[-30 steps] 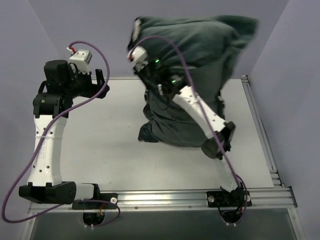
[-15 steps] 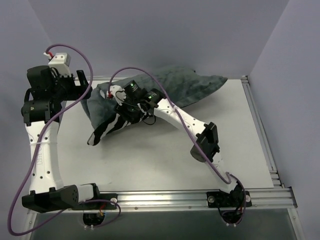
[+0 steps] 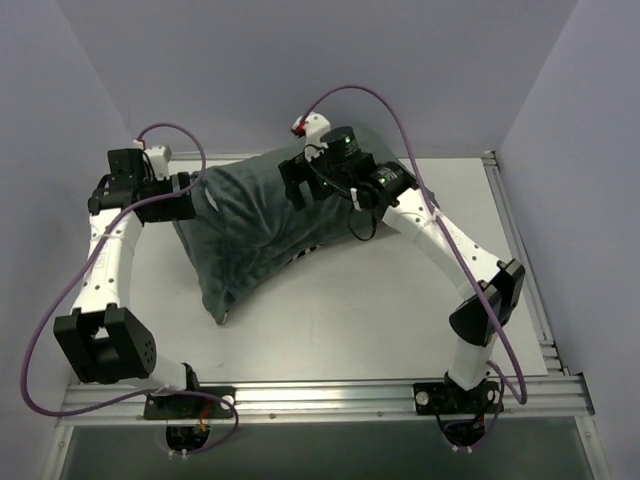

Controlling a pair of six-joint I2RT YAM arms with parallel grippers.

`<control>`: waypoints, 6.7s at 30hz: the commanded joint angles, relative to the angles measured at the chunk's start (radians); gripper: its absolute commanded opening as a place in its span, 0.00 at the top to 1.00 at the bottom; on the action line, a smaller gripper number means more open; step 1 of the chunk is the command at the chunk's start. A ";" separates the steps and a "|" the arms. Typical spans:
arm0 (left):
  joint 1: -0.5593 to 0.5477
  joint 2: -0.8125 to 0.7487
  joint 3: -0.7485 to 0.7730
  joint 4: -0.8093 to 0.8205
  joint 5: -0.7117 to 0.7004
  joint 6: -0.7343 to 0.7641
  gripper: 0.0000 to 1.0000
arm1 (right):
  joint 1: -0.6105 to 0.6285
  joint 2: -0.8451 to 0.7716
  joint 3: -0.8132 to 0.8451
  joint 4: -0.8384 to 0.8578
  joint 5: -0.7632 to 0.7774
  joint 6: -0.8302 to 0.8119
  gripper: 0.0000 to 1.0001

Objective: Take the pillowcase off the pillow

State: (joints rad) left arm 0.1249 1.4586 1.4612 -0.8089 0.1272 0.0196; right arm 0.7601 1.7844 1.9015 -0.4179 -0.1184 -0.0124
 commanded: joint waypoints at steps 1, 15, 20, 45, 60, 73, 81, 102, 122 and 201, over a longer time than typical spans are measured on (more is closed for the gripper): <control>-0.024 0.080 0.065 0.057 0.015 -0.059 0.06 | -0.021 0.098 0.071 0.082 0.157 0.169 0.08; -0.067 0.256 0.117 0.119 0.025 -0.090 0.39 | 0.128 0.501 0.380 0.215 0.186 0.449 0.19; -0.062 0.261 0.088 0.125 0.015 -0.070 0.94 | 0.085 0.612 0.409 0.189 0.096 0.586 0.46; -0.403 -0.273 -0.081 -0.194 0.222 0.579 0.16 | -0.199 0.078 -0.254 0.326 -0.170 0.456 1.00; -0.476 -0.041 -0.048 -0.237 0.170 1.108 0.15 | -0.211 0.033 -0.320 0.341 -0.222 0.489 1.00; -0.453 -0.185 -0.405 -0.220 0.106 1.071 0.98 | -0.390 -0.031 -0.375 0.332 -0.138 0.545 1.00; -0.443 -0.348 -0.594 -0.213 0.029 1.060 0.98 | -0.542 0.021 -0.371 0.274 -0.106 0.485 1.00; -0.413 -0.417 -0.363 0.077 -0.046 0.427 0.98 | -0.296 -0.161 -0.183 0.368 -0.102 0.489 0.33; -0.373 -0.442 -0.240 0.039 0.003 0.249 0.98 | 0.058 0.096 -0.352 0.709 -0.146 0.899 0.68; -0.358 -0.393 -0.222 -0.122 0.479 0.476 0.25 | -0.151 0.093 -0.300 0.904 -0.270 1.040 1.00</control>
State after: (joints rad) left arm -0.2329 1.0615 1.1816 -0.8345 0.5220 0.5644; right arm 0.6109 1.8946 1.5723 0.3275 -0.4458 1.0401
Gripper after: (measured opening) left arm 0.748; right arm 0.098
